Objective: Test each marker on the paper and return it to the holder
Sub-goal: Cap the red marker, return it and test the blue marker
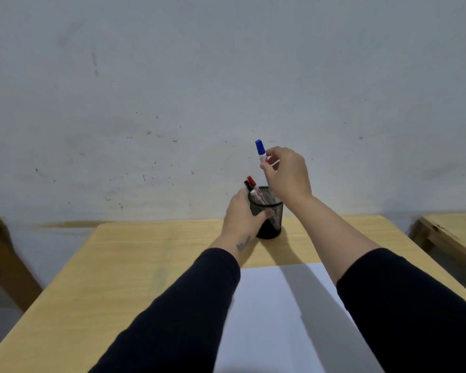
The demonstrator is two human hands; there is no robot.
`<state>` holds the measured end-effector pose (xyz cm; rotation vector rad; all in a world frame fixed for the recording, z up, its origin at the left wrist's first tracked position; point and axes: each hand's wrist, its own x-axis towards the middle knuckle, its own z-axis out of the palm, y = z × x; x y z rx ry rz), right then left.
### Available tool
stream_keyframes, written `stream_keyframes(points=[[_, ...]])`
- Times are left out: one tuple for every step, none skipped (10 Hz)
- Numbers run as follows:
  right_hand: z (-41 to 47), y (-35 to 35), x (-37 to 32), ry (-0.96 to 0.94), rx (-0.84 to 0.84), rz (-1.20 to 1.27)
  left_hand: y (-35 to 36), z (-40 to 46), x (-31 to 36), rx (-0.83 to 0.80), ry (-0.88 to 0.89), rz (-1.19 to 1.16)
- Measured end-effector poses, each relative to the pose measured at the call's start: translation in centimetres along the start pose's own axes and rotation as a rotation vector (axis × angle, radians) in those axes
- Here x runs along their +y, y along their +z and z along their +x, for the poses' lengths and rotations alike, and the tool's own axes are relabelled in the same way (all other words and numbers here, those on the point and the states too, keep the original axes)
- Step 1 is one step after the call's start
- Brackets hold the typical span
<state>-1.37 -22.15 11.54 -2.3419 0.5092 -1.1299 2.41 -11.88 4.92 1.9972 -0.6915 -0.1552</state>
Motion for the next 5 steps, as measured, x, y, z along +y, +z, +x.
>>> stream_keyframes(points=[[0.4,1.4,0.9,0.16,-0.111,-0.017,2.1,1.3,-1.4,-0.02,-0.049,-0.073],[0.2,3.1,2.3,0.242,-0.252,-0.153,3.4,2.3,-2.3,-0.006,-0.031,-0.123],[-0.1,3.9,2.9,0.266,-0.313,-0.263,3.9,2.7,-2.9,0.009,-0.002,-0.123],[0.1,4.3,3.1,0.29,-0.325,-0.32,4.2,2.9,-3.6,0.016,0.017,-0.128],[0.3,3.5,2.5,0.286,-0.285,-0.3,3.5,2.9,-3.0,0.001,0.018,-0.147]])
